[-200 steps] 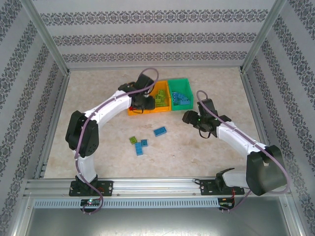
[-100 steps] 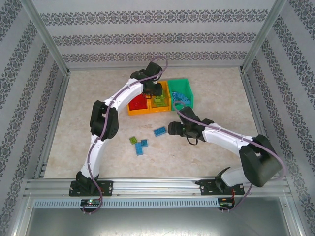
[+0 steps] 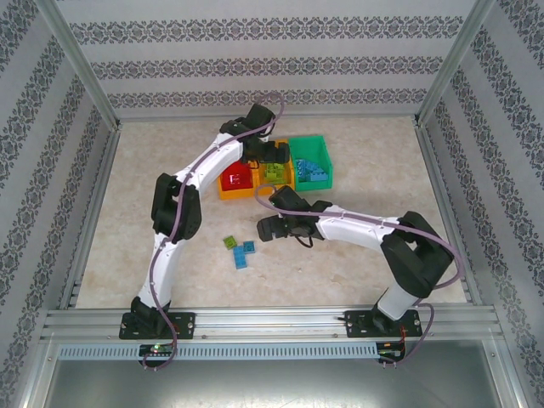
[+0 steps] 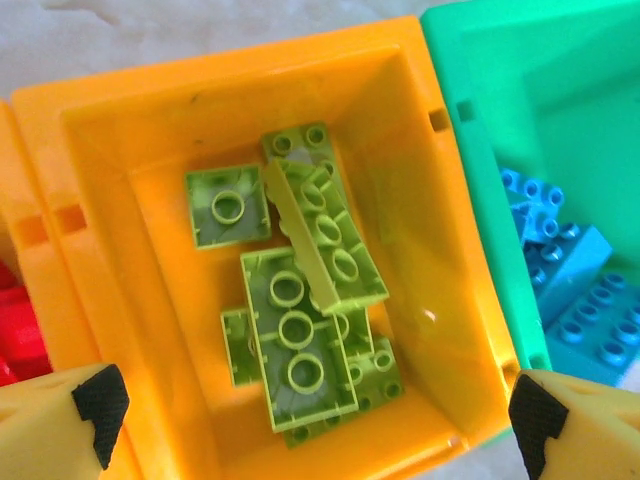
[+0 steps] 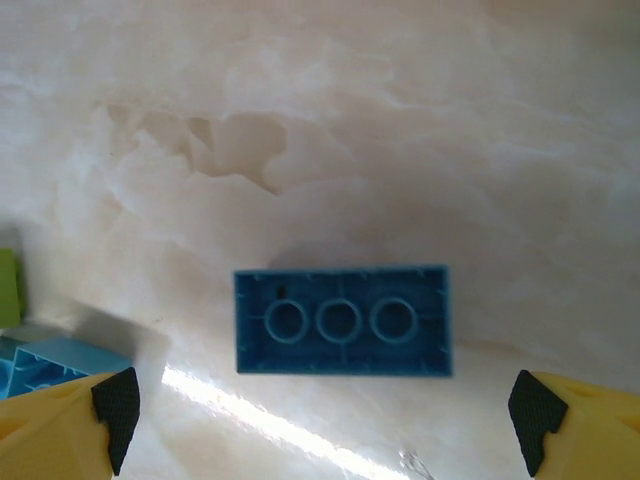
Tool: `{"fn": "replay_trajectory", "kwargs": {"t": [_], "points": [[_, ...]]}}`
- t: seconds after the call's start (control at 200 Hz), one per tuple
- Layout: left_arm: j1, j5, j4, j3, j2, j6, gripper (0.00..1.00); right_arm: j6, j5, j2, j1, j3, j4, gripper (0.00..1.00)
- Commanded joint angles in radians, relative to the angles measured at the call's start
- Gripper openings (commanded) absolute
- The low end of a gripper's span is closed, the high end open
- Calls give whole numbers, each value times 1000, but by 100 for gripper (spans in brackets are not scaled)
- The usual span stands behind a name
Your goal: Sort the legos into containers by color
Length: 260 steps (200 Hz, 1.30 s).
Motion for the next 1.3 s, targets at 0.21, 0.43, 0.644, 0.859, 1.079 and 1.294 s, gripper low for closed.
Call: {"fn": "replay_trajectory", "kwargs": {"t": [0.21,0.43,0.644,0.859,1.079,1.294], "points": [[10,-6,104,-292,-292,-26,100,-82,70,146,10,139,-129,97],[46,1,197,-546,-443,-73,99,-86,83,224,10,196,-176,89],[80,-22,203,-703,-549,-93,99,-70,92,240,10,197,-187,72],[103,-50,206,-800,-616,-97,100,-74,140,147,6,189,-173,58],[108,-48,184,-848,-648,-97,99,-76,100,6,-114,208,-124,56],[108,-61,161,-922,-693,-105,100,-13,66,56,-316,307,-135,54]]}}
